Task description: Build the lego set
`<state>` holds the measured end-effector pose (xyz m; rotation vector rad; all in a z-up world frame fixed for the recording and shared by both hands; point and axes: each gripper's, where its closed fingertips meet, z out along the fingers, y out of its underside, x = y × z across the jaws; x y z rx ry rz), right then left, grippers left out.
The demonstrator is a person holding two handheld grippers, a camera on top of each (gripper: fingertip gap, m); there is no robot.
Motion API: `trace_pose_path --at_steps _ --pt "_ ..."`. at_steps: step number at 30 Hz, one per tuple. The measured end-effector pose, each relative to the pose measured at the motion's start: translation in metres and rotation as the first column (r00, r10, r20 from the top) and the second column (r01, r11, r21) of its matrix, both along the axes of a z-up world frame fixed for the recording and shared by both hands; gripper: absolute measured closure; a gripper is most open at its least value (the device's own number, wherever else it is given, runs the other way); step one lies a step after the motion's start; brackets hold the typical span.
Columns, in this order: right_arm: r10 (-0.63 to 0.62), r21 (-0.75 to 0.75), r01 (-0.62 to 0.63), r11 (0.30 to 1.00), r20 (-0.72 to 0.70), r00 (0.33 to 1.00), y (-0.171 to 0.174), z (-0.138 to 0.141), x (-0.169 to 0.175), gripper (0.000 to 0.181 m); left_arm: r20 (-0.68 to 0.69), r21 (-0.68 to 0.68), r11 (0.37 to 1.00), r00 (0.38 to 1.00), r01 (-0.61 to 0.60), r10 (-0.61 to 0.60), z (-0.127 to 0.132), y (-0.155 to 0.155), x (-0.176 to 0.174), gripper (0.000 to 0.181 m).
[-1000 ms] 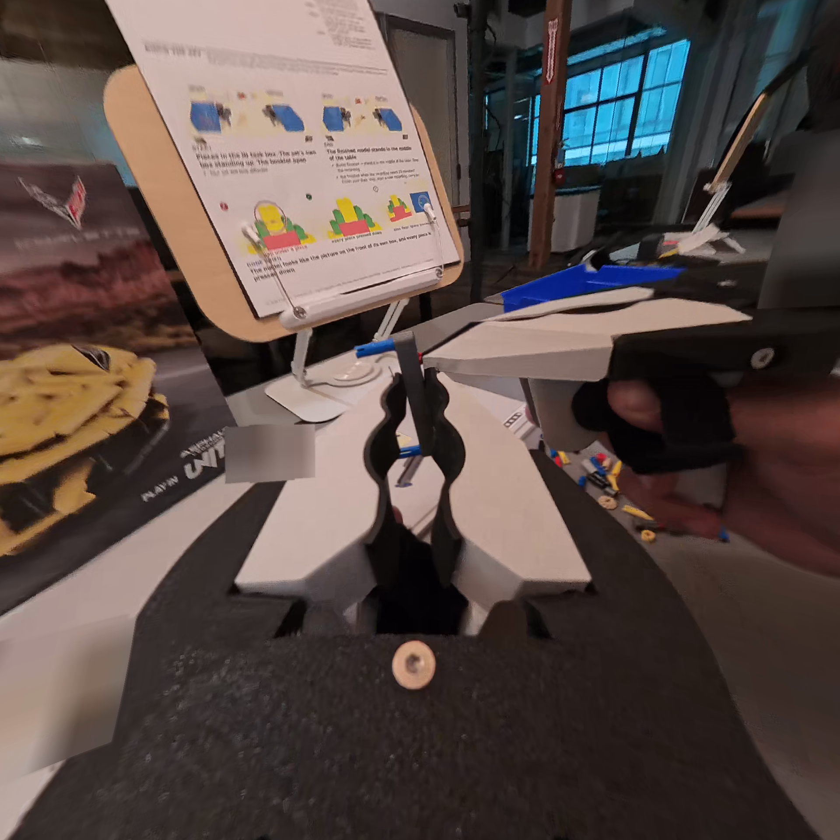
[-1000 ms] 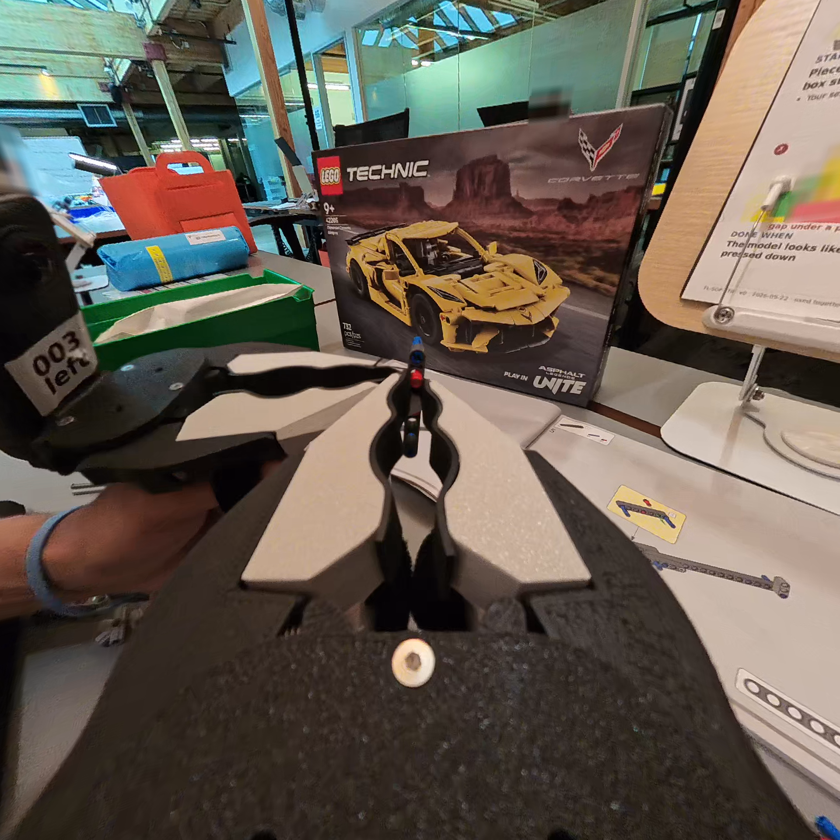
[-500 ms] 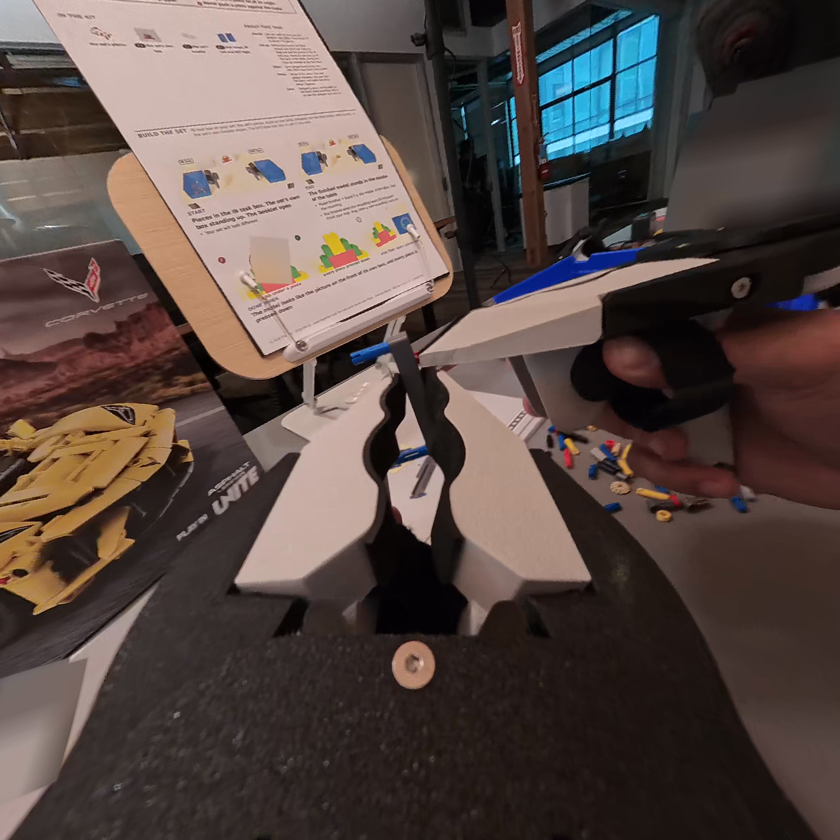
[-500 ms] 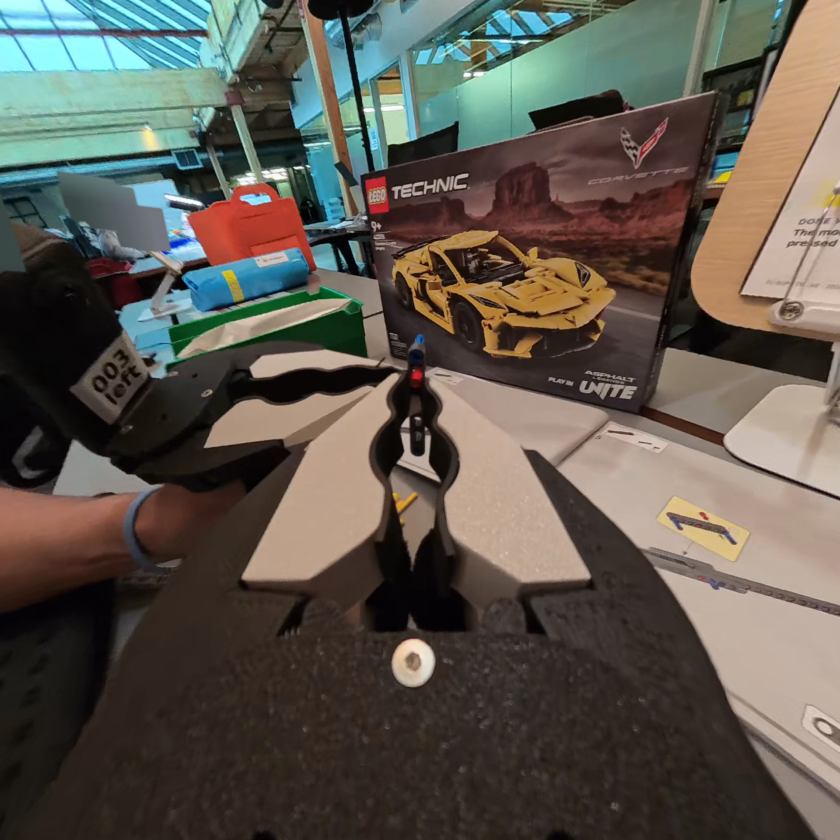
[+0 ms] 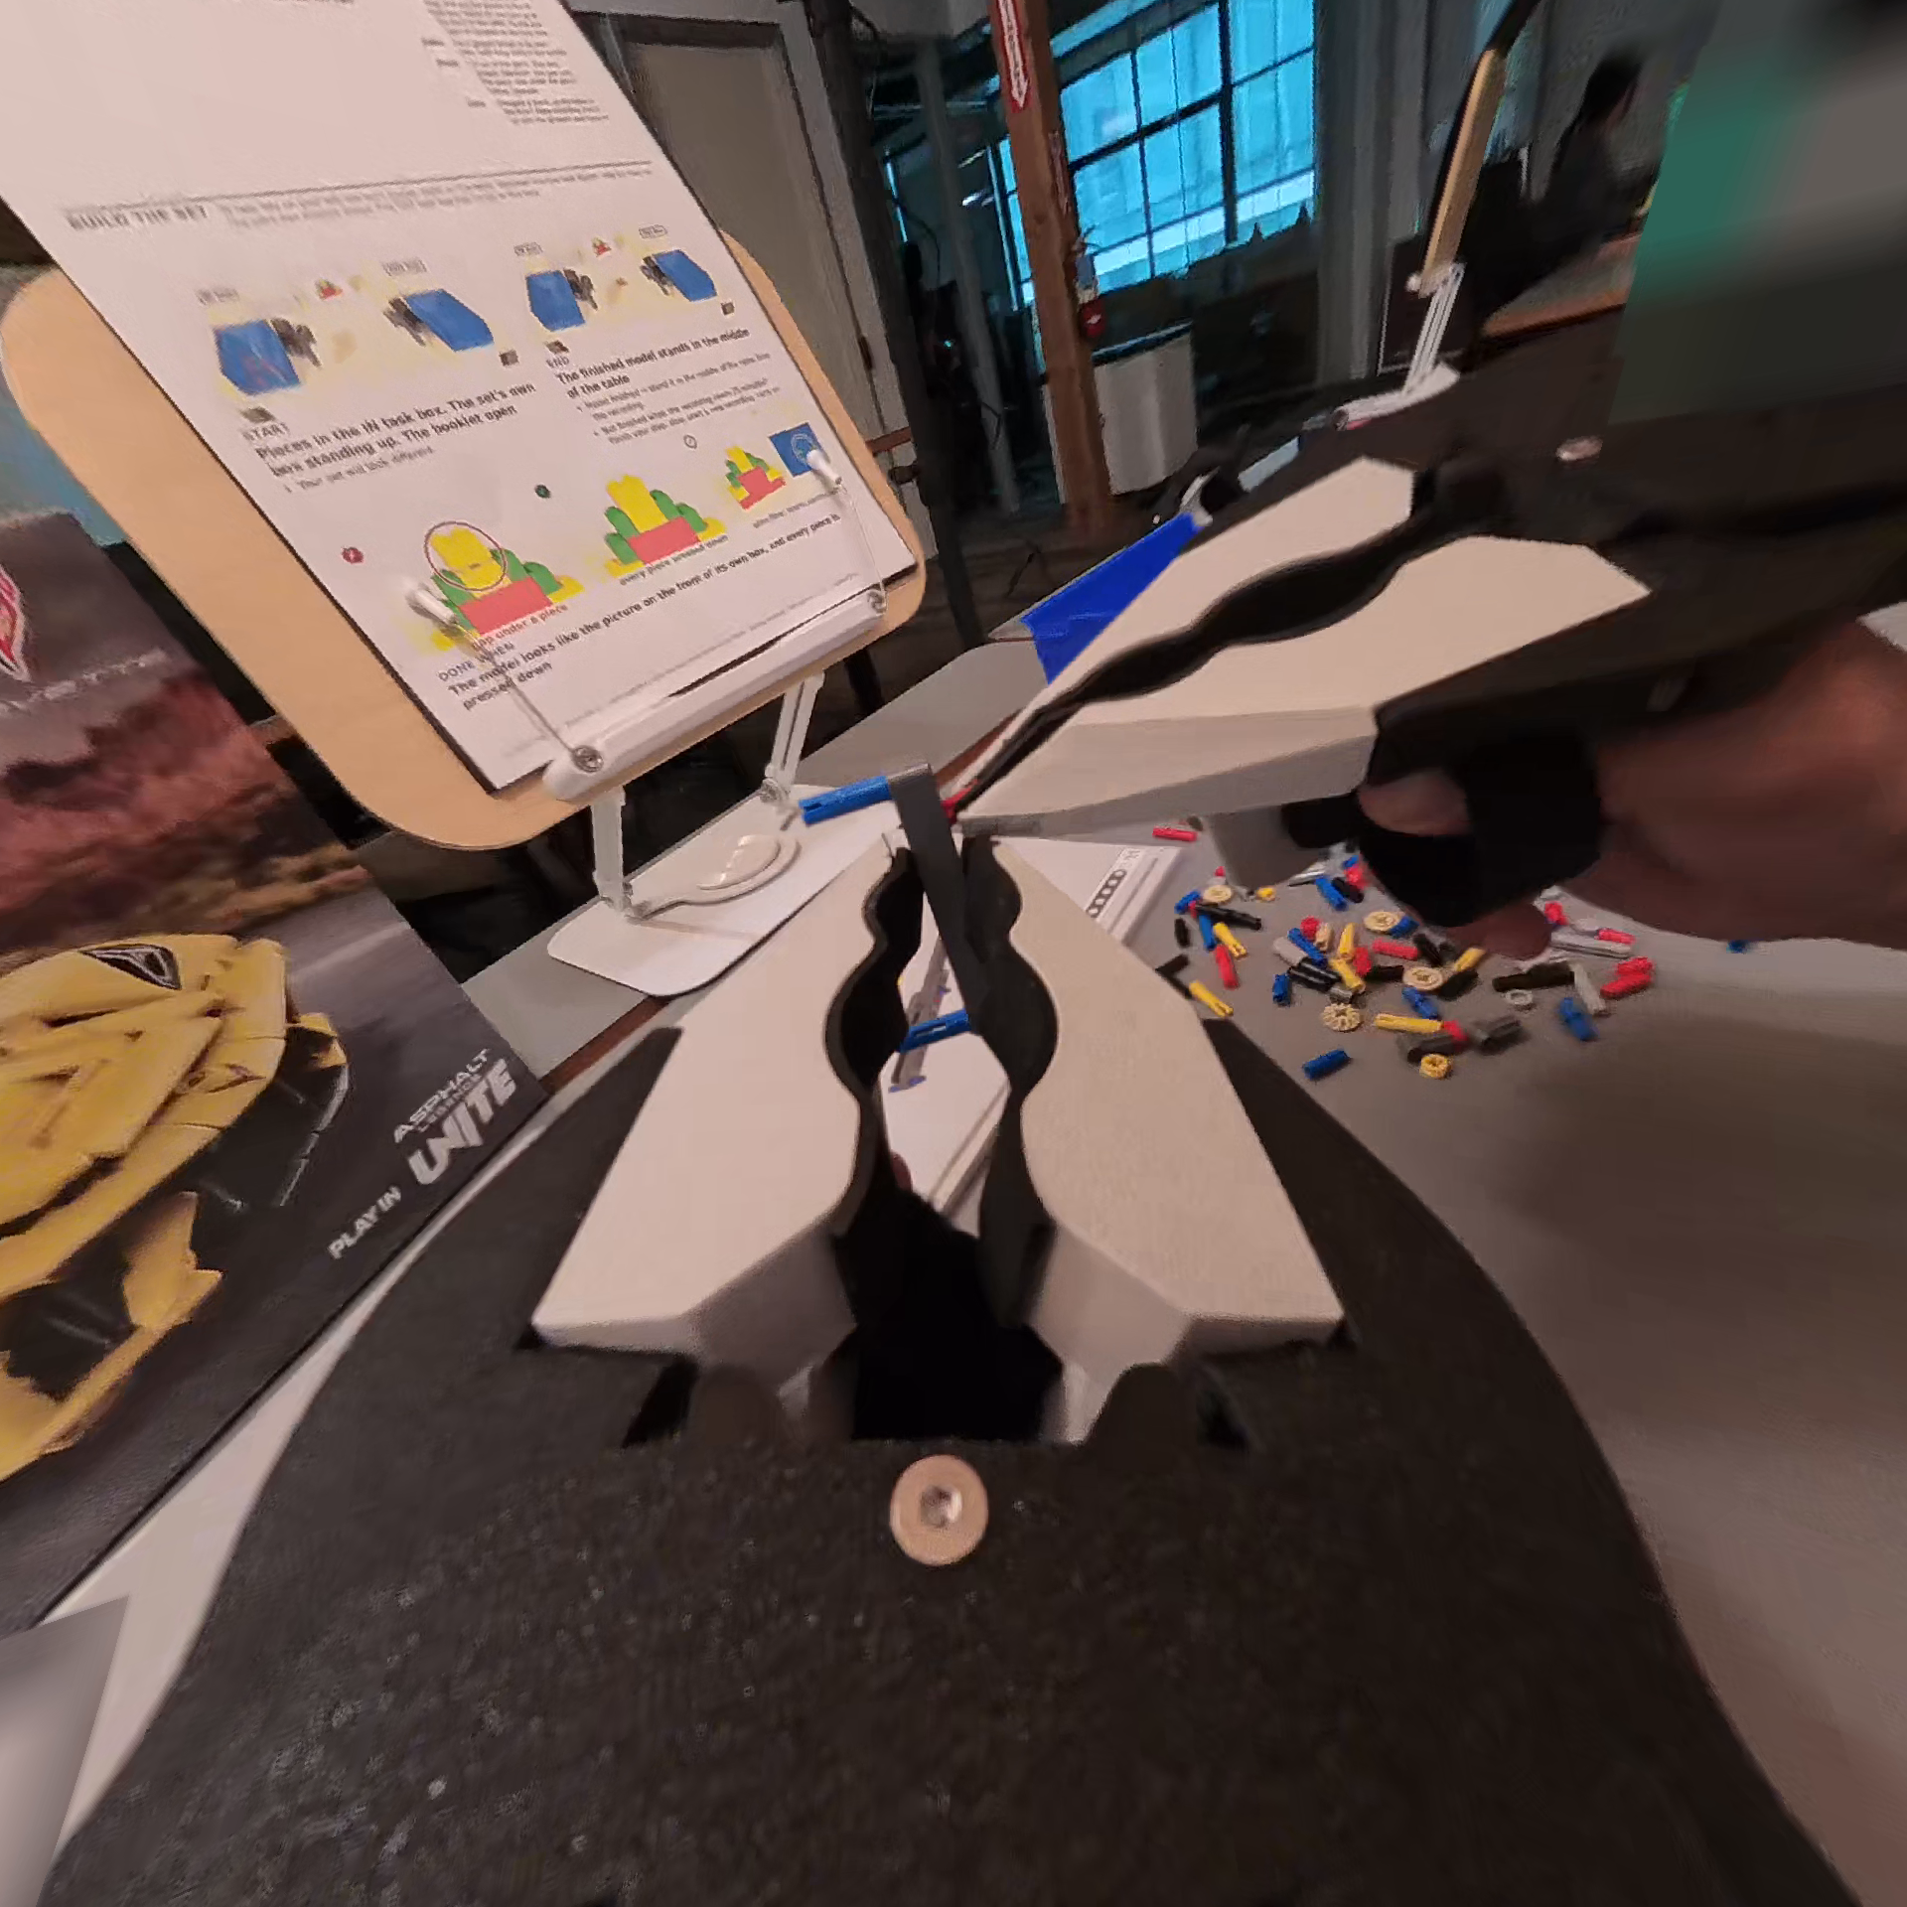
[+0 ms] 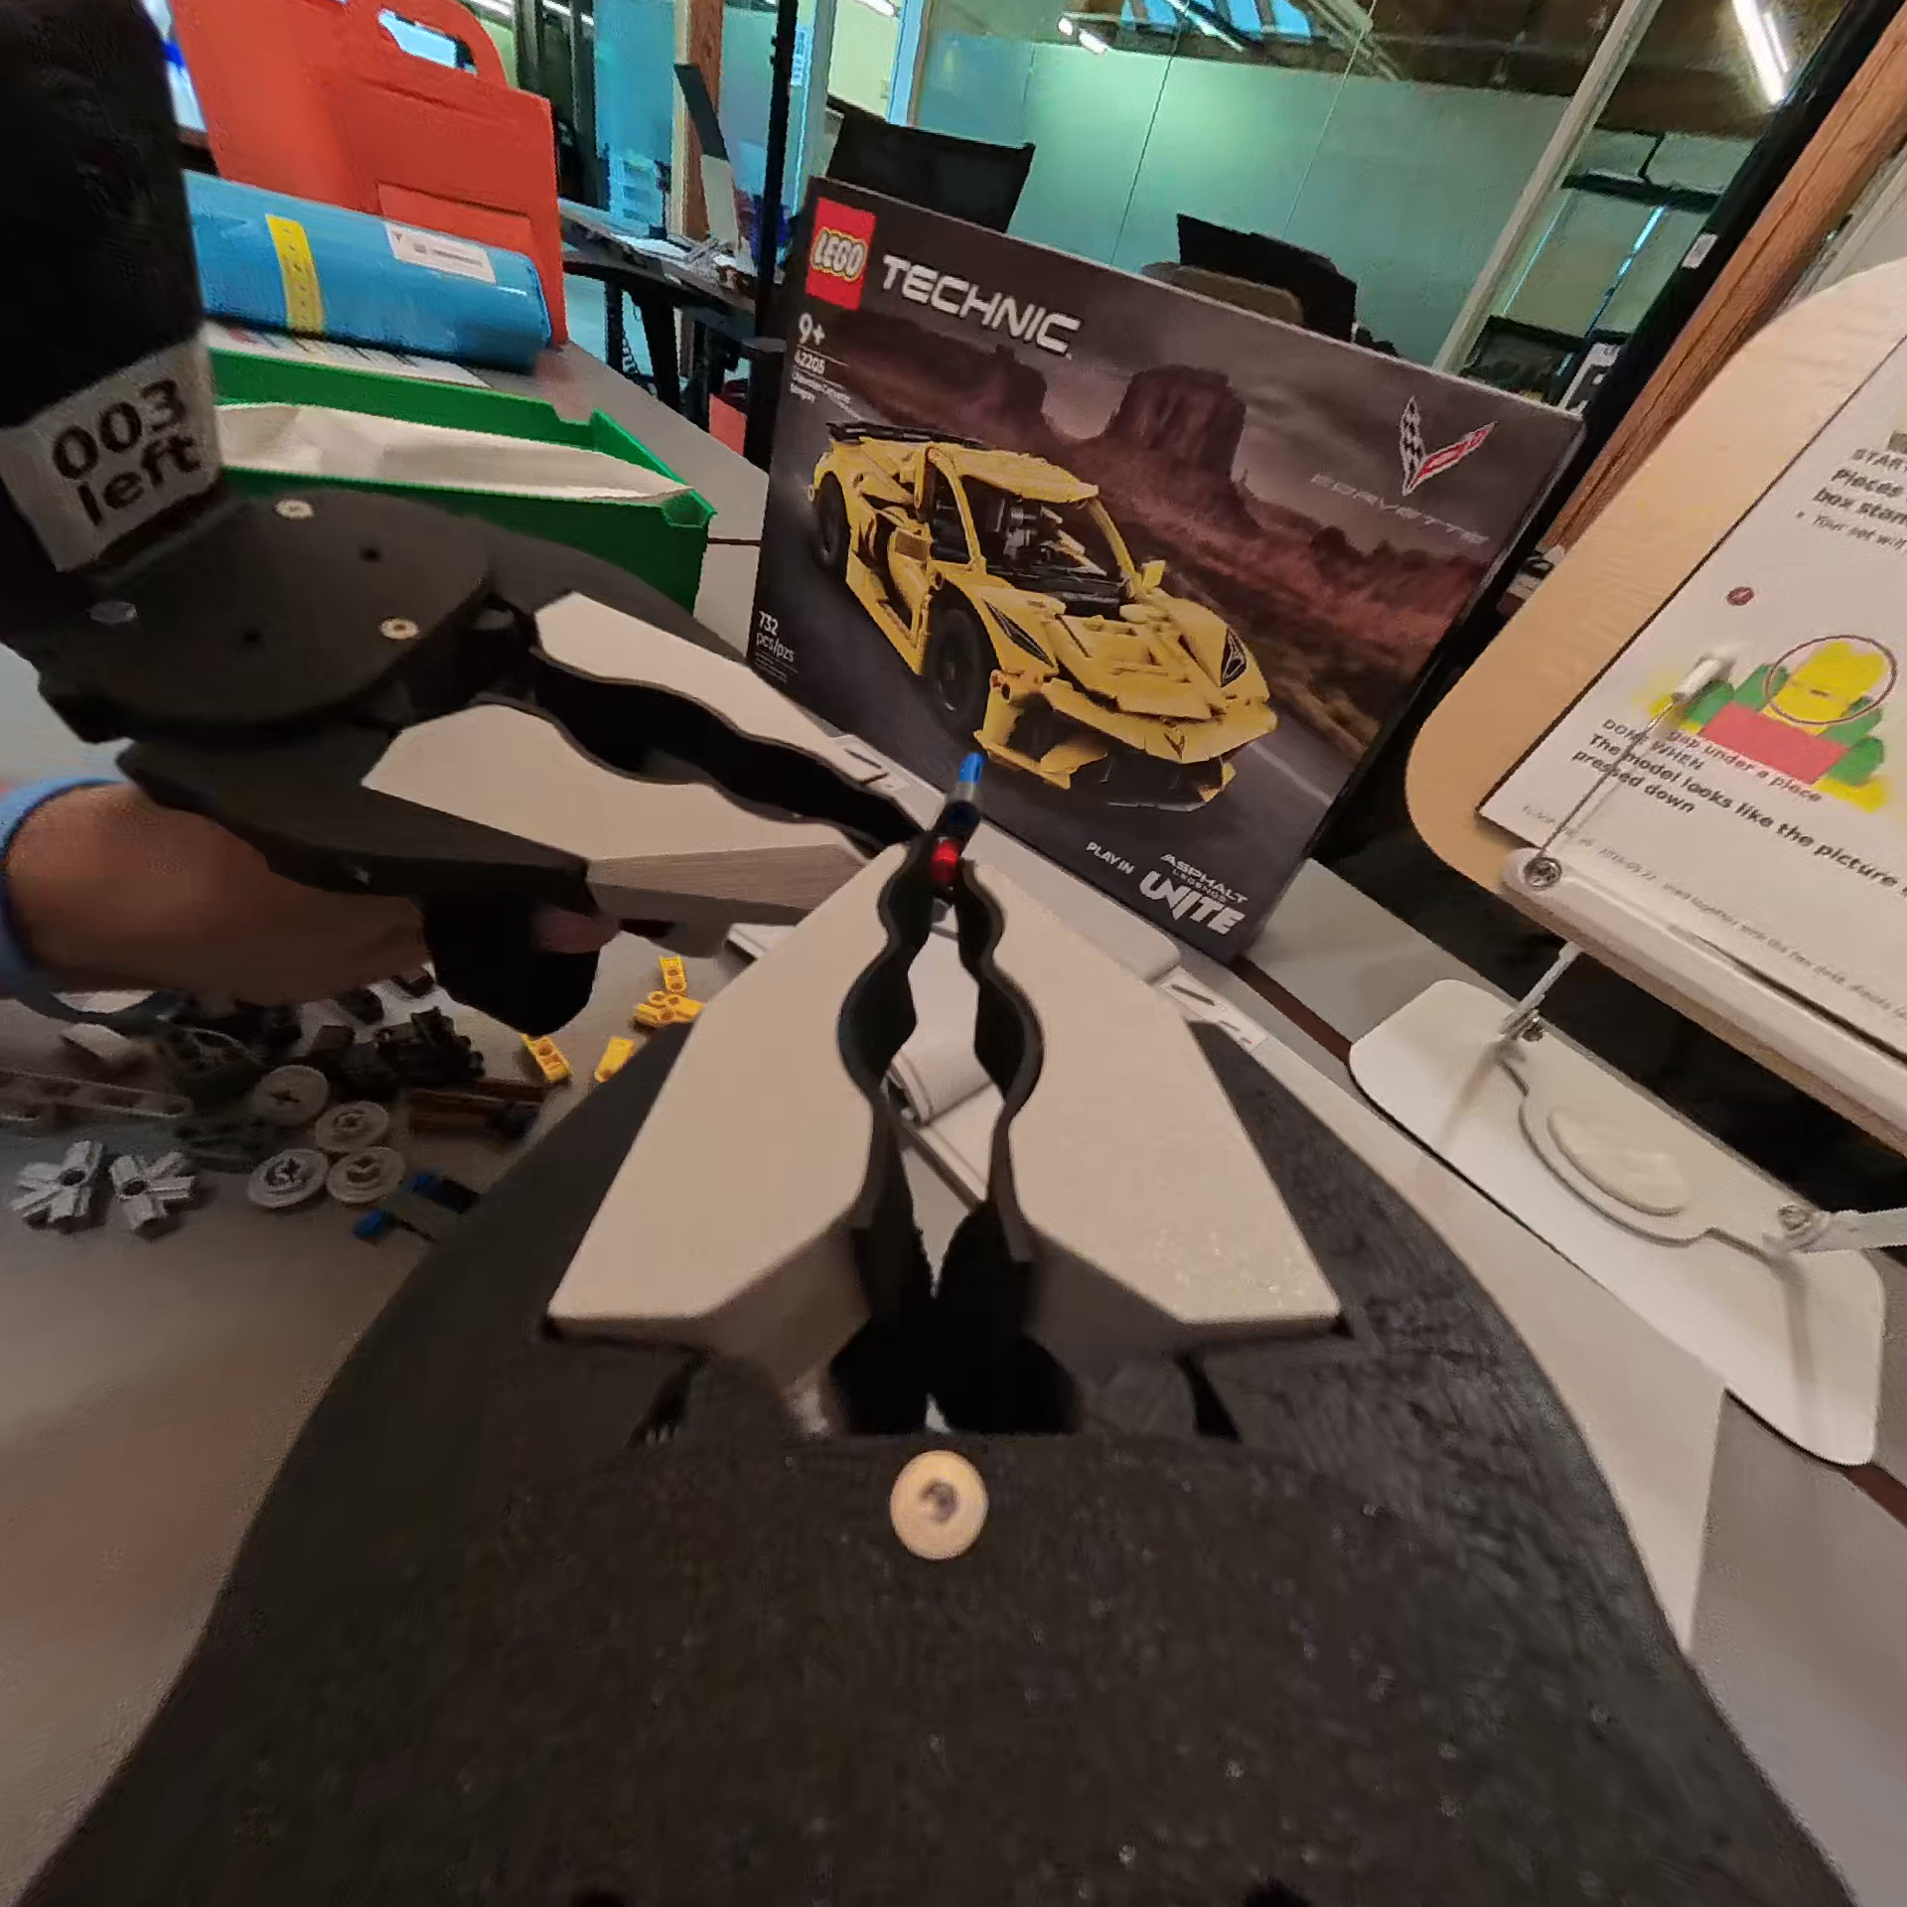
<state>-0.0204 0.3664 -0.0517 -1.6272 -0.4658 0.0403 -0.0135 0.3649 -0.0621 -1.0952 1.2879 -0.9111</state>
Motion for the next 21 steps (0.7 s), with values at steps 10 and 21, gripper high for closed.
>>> trace_pose_path --at_steps 10,21 --pt "-0.036 -0.026 0.035 0.999 -0.033 0.999 0.003 -0.004 0.004 0.177 0.028 -0.174 0.985 1.000 -0.006 0.011 -0.004 0.003 0.005 0.175" --pt "-0.007 0.006 0.009 1.000 -0.227 0.974 0.002 0.011 -0.002 0.177 0.143 -0.195 0.980 0.987 -0.049 0.078 0.012 0.000 0.001 0.175"
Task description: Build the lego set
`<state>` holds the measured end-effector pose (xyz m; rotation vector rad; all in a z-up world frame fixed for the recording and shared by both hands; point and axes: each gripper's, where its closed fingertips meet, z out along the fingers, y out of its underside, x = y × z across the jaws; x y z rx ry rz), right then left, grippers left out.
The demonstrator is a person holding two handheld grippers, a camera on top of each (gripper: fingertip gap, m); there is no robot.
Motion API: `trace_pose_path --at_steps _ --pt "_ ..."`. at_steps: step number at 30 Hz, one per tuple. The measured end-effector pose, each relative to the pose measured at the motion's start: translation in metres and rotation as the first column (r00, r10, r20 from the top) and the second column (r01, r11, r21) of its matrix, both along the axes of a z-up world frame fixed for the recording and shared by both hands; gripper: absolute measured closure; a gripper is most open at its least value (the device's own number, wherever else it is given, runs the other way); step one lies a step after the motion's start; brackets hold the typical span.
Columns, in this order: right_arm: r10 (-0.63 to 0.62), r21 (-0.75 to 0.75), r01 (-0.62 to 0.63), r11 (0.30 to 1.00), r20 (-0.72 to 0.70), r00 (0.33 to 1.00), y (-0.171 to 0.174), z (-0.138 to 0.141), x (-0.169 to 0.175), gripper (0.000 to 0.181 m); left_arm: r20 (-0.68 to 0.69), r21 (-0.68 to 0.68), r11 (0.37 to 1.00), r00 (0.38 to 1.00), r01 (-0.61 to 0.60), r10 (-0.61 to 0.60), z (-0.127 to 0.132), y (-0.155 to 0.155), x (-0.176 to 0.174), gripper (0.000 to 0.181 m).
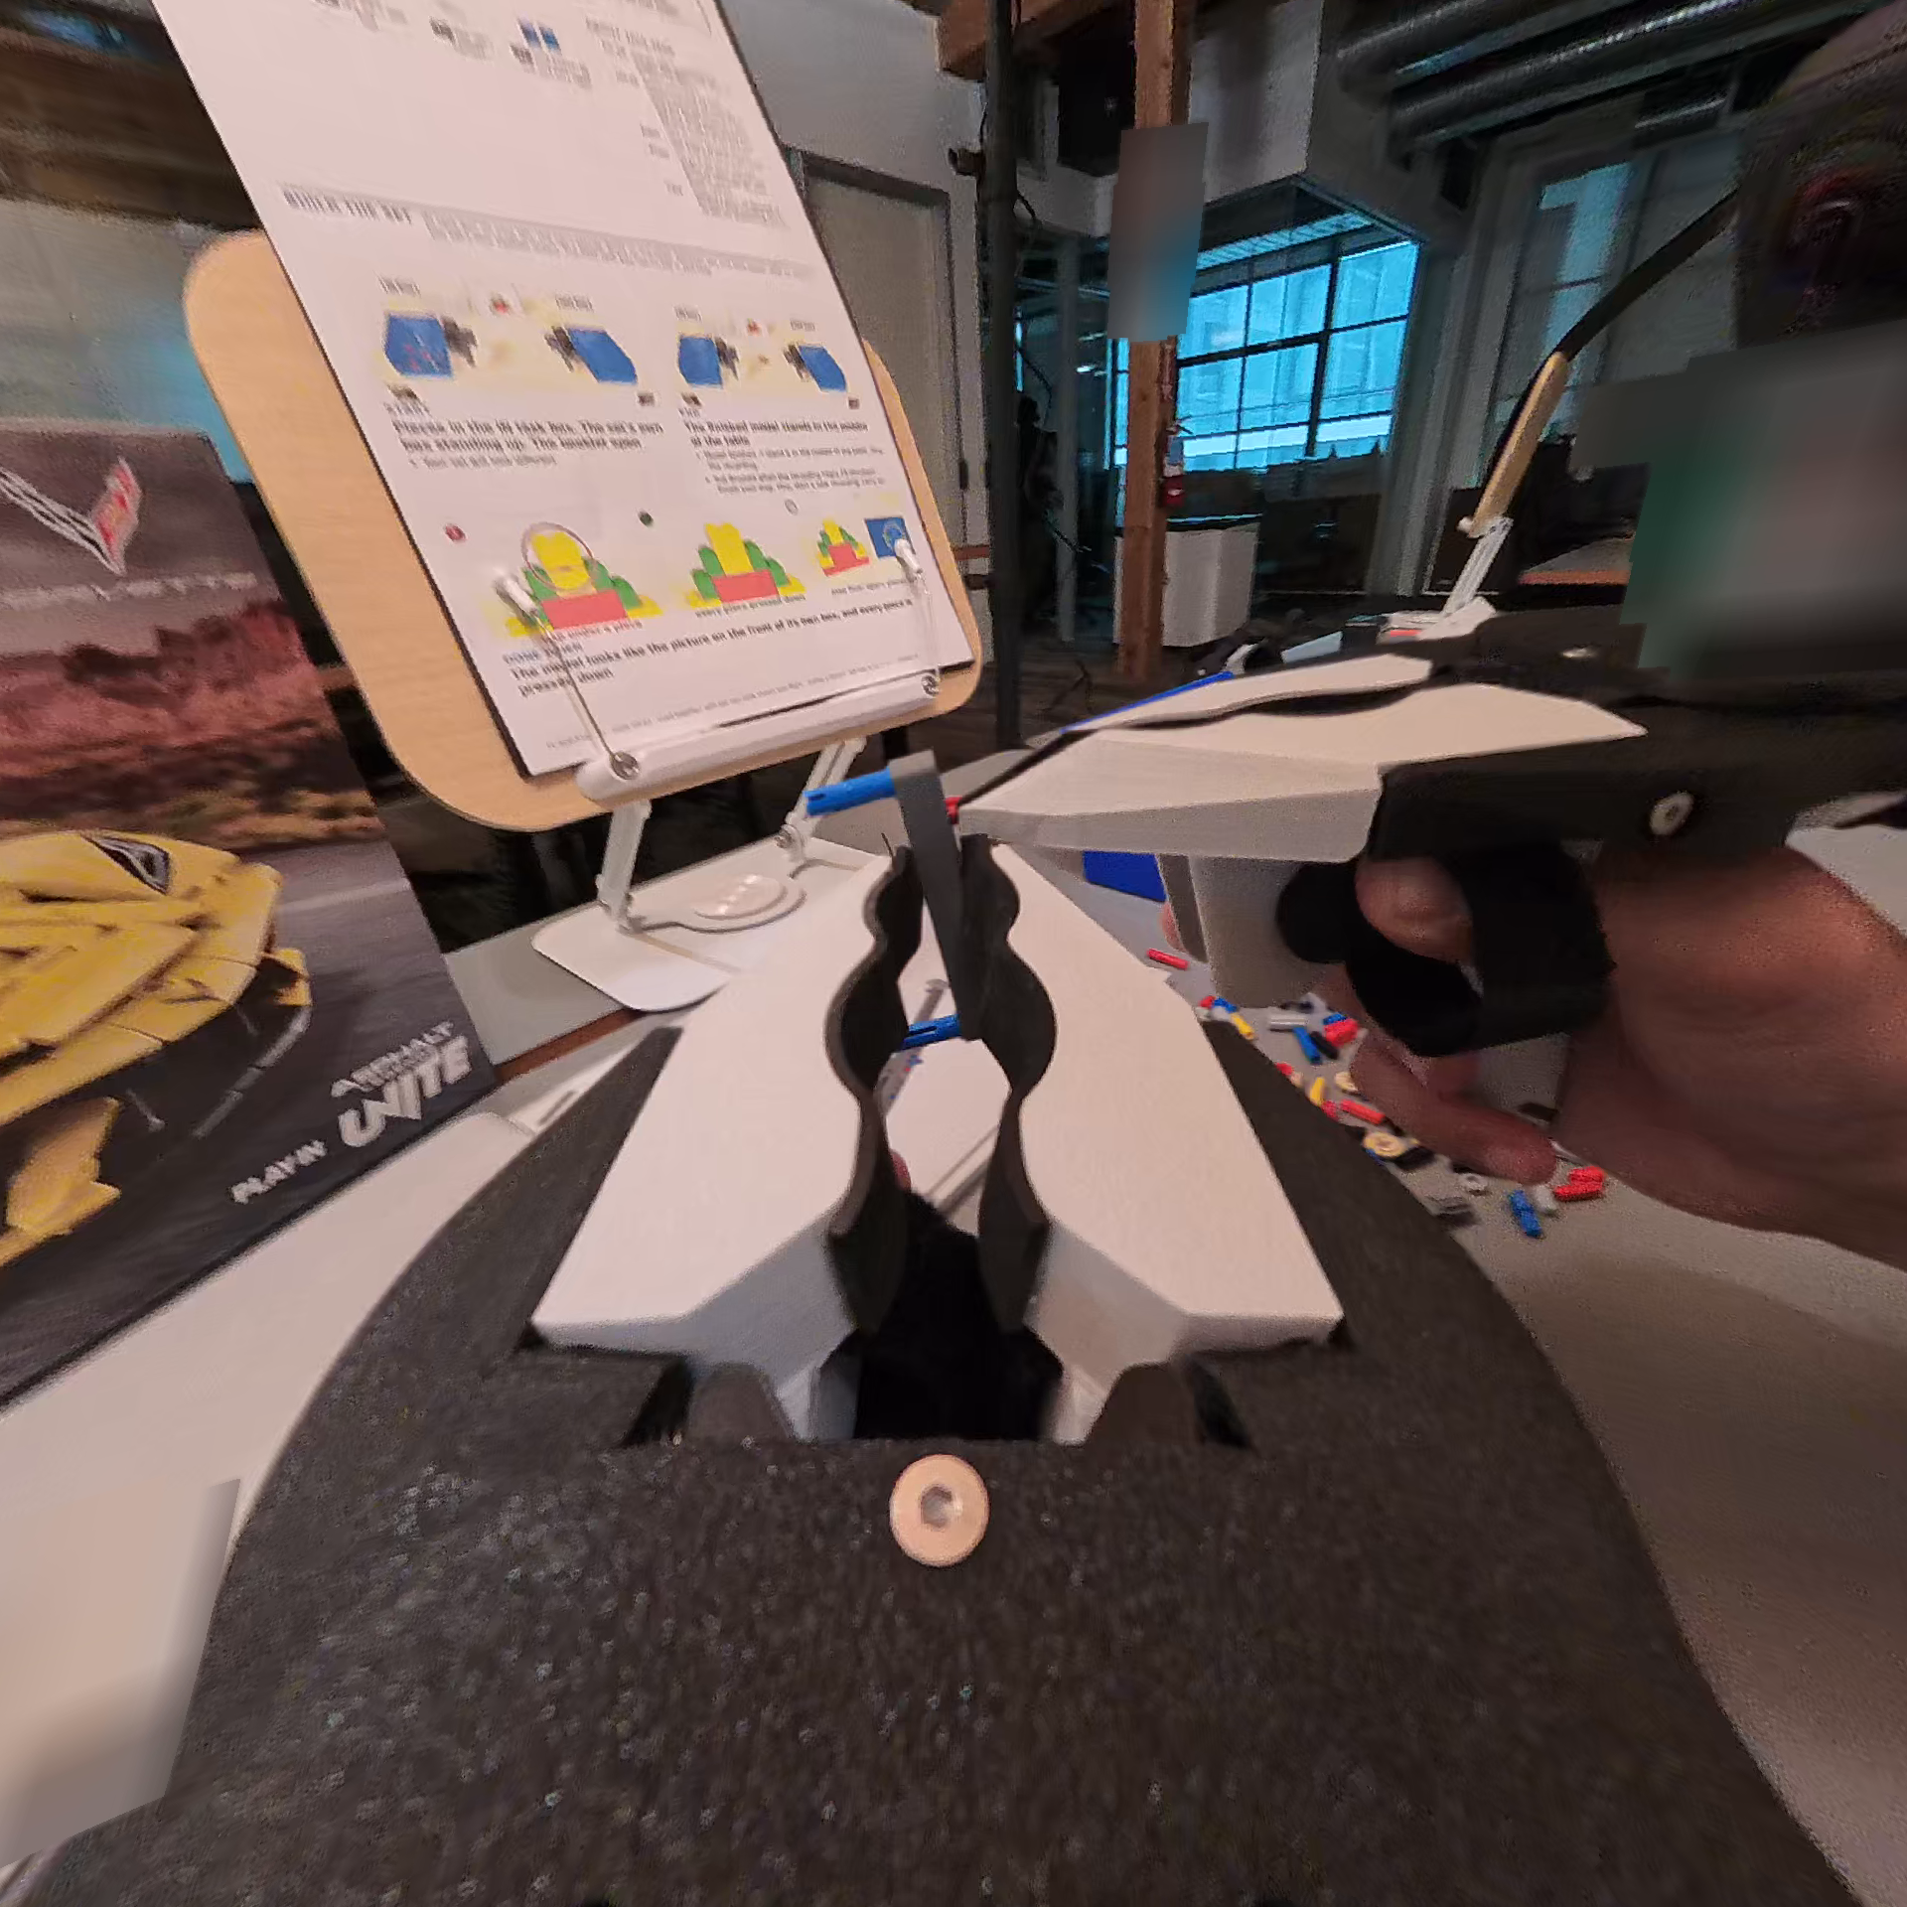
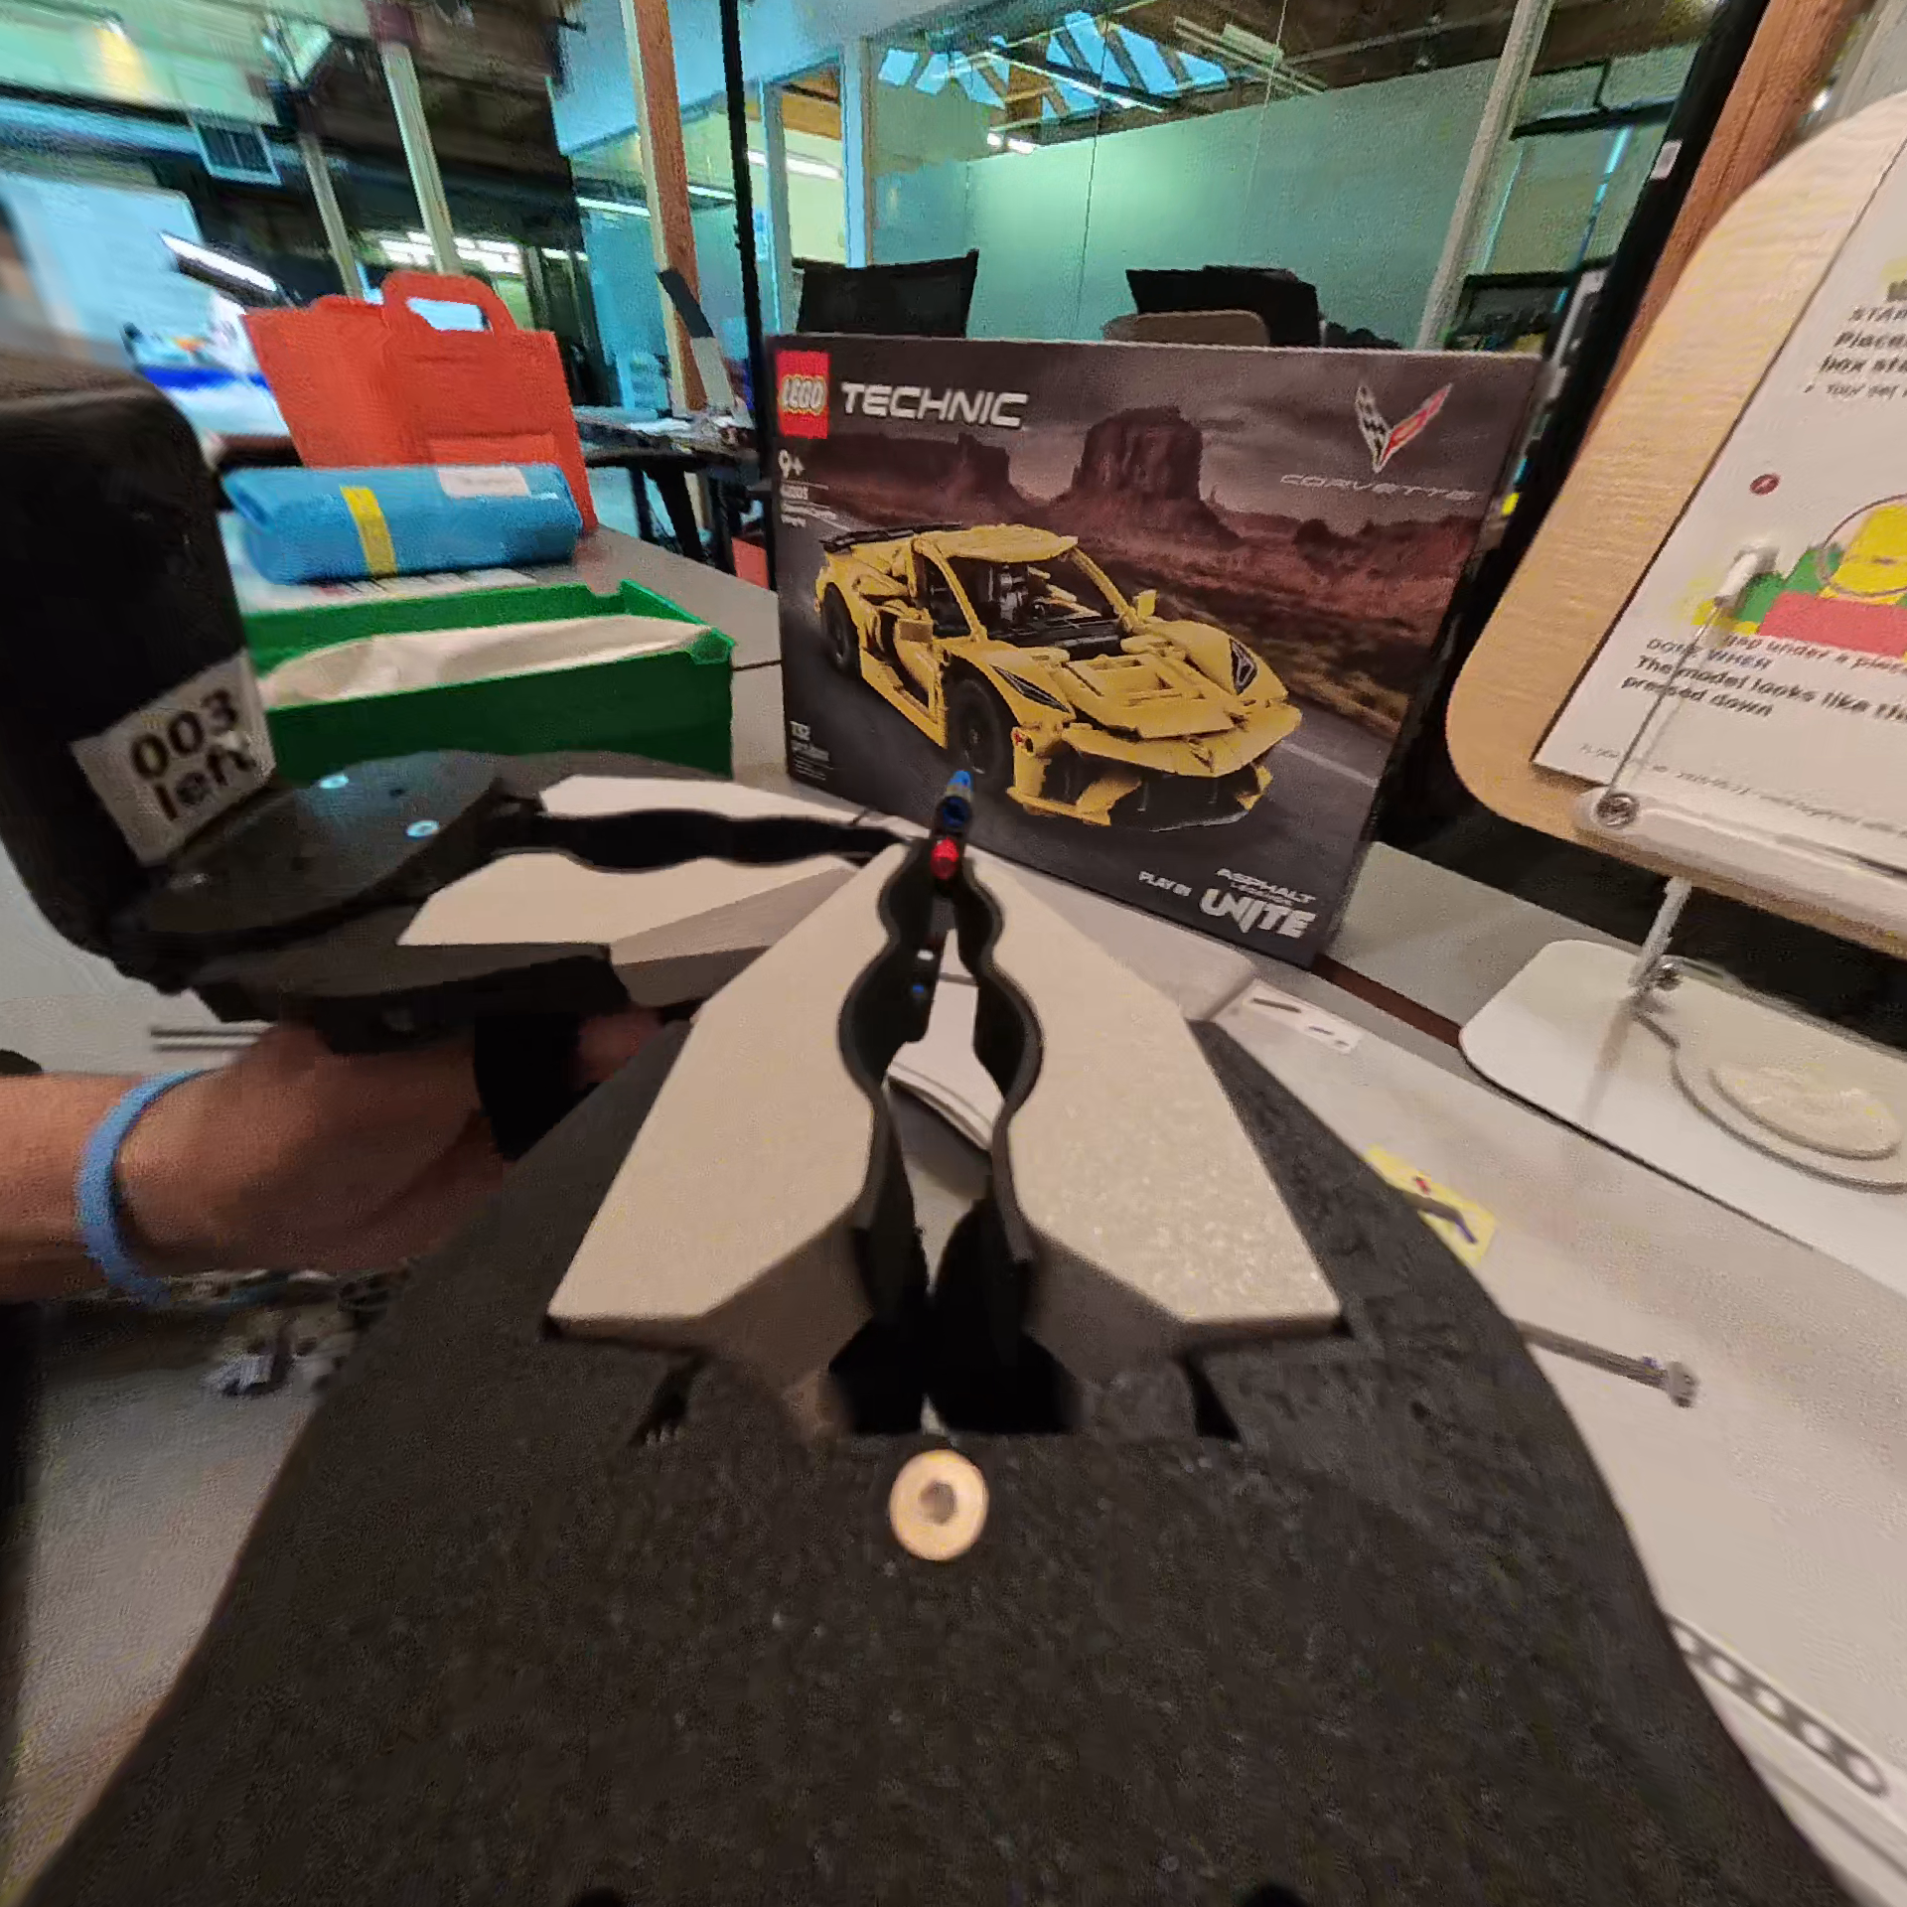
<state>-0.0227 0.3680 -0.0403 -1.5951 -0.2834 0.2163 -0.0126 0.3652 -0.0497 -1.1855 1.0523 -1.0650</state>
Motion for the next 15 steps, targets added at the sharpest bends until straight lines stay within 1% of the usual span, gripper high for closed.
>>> trace_pose_path --at_steps 1,3,5,7,9,10,11,12,13,14,15 --pt "0.015 -0.014 -0.015 1.000 -0.044 0.999 -0.0001 0.0000 -0.0008 0.177 -0.002 0.029 0.999 1.000 -0.021 0.021 0.0011 0.0003 -0.0009 0.174" --pt "0.015 -0.028 -0.017 0.999 -0.065 0.998 0.0004 -0.0008 -0.0007 0.177 -0.013 0.077 0.995 0.998 -0.061 0.062 0.0007 0.0016 -0.0011 0.174" --pt "0.008 -0.011 -0.009 1.000 -0.091 0.996 0.0005 0.0023 -0.0016 0.177 -0.001 0.097 0.991 0.996 -0.088 0.088 0.0032 0.0015 -0.0014 0.174" --pt "0.011 -0.006 -0.012 1.000 -0.069 0.998 -0.0011 0.0042 0.0003 0.177 -0.018 0.210 0.972 0.993 -0.107 0.114 0.0056 0.0017 -0.0009 0.174" --pt "0.083 -0.024 -0.090 0.996 -0.202 0.976 -0.0025 0.0046 -0.0002 0.178 -0.038 0.331 0.938 0.991 -0.106 0.125 0.0064 0.0018 -0.0012 0.174" --pt "0.109 -0.040 -0.122 0.992 -0.236 0.966 -0.0032 0.0032 0.0002 0.178 -0.052 0.357 0.929 0.991 -0.093 0.119 0.0052 0.0013 -0.0010 0.174" --pt "0.096 -0.051 -0.107 0.993 -0.178 0.979 -0.0030 0.0000 0.0013 0.178 -0.072 0.369 0.926 0.991 -0.077 0.111 0.0026 0.0013 -0.0004 0.174" --pt "0.062 -0.038 -0.064 0.997 -0.062 0.996 -0.0026 -0.0020 0.0018 0.177 -0.085 0.371 0.926 0.991 -0.065 0.103 0.0007 0.0016 -0.0004 0.174" --pt "0.025 -0.013 -0.024 1.000 0.052 0.998 -0.0029 -0.0017 0.0011 0.178 -0.088 0.355 0.934 0.993 -0.047 0.084 0.0000 0.0013 -0.0011 0.174" --pt "-0.006 0.011 0.005 1.000 0.147 0.989 -0.0031 -0.0017 0.0007 0.177 -0.091 0.307 0.952 0.995 -0.017 0.047 -0.0007 0.0001 -0.0017 0.174" --pt "-0.020 0.020 0.016 1.000 0.200 0.979 -0.0033 -0.0026 0.0010 0.177 -0.096 0.254 0.967 0.995 0.014 0.011 -0.0020 -0.0010 -0.0017 0.174"
